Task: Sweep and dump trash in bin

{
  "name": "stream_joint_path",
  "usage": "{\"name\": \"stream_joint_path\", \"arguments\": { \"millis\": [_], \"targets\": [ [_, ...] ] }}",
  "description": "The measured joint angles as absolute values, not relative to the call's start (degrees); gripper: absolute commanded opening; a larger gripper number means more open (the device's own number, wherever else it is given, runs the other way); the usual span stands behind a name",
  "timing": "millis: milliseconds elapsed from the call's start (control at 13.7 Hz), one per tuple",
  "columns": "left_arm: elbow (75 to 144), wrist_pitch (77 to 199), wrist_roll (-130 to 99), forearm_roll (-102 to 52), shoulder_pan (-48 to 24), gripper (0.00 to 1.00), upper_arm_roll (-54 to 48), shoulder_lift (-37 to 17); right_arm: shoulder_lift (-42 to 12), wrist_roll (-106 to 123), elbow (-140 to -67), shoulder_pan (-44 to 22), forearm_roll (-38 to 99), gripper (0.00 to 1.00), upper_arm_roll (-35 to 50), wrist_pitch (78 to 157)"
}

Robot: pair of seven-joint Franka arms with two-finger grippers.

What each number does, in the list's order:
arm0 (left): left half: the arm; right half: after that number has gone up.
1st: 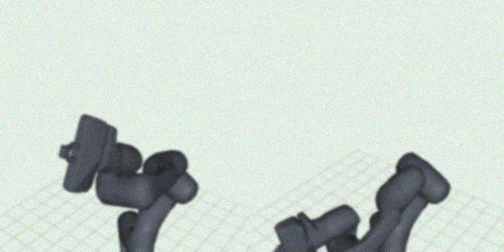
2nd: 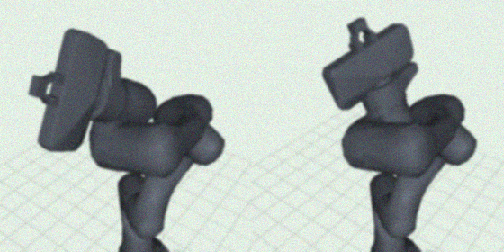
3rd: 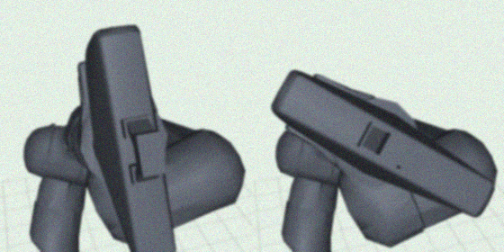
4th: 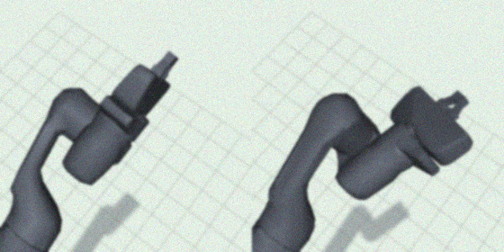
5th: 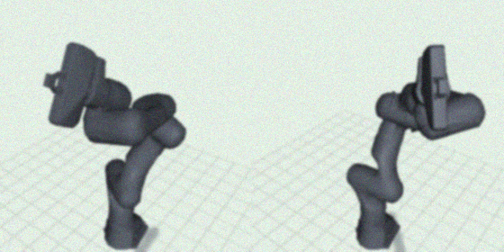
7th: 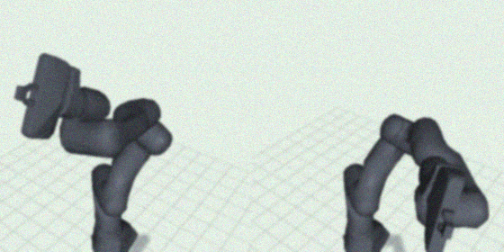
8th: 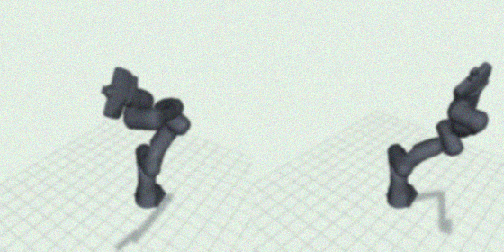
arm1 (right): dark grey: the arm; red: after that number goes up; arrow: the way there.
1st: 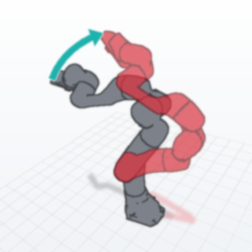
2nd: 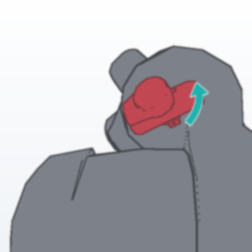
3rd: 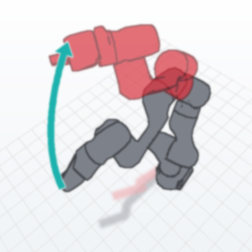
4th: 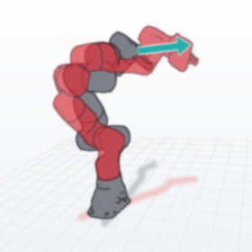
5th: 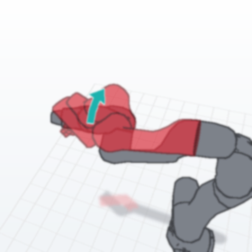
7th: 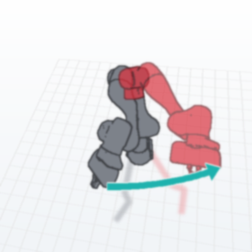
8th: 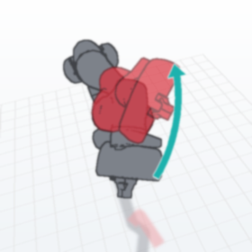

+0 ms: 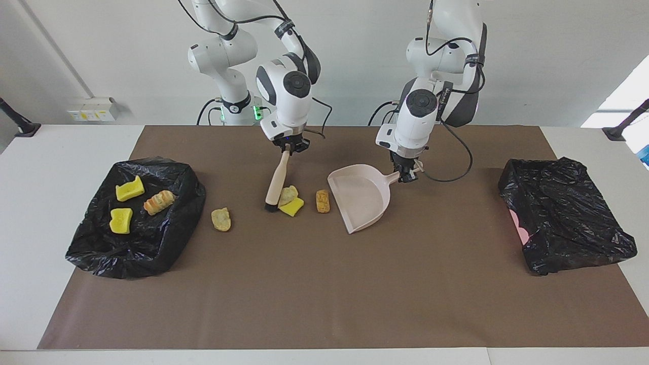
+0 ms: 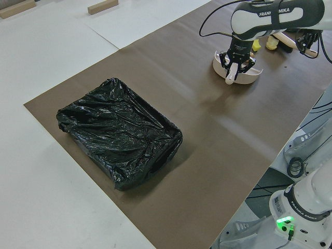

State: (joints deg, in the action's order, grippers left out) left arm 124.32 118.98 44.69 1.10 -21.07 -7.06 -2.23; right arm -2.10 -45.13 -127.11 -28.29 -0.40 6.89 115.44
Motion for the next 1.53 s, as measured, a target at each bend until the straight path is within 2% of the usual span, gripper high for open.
{"name": "stream_joint_path", "arguments": {
  "millis": [146,291,582,800,946,1164,1528],
  "targets": [
    [124.32,119.18,43.81,1.1,-21.31,0.0,-7.06,-2.23,-6.44,-41.32,-121.77,-29.11,1.63,0.0,7.11,116.01],
    [124.33,119.3,43.2,1.1,-21.38,0.0,-7.06,-2.23,-8.53,-35.63,-118.54,-29.87,6.53,0.0,7.38,118.11],
    [124.37,119.39,42.78,1.1,-21.42,0.0,-7.06,-2.23,-9.33,-23.97,-117.28,-31.78,12.95,0.0,8.09,121.2],
    [124.4,119.51,42.71,1.1,-21.42,0.0,-7.05,-2.23,-8.85,-22.0,-115.1,-30.71,13.92,0.0,7.81,118.12],
    [124.4,119.85,42.61,1.1,-21.42,0.0,-7.02,-2.23,-7.3,-21.78,-113.63,-28.33,13.41,0.0,7.41,114.16],
    [124.42,120.02,42.54,1.1,-21.42,0.0,-6.99,-2.23,-4.25,-20.67,-112.81,-21.25,8.08,0.0,6.92,108.17],
    [124.45,120.02,42.48,1.1,-21.42,0.0,-7.01,-2.23,-3.99,-20.88,-112.35,-12.42,-5.34,0.0,6.65,102.84]
  ]
}}
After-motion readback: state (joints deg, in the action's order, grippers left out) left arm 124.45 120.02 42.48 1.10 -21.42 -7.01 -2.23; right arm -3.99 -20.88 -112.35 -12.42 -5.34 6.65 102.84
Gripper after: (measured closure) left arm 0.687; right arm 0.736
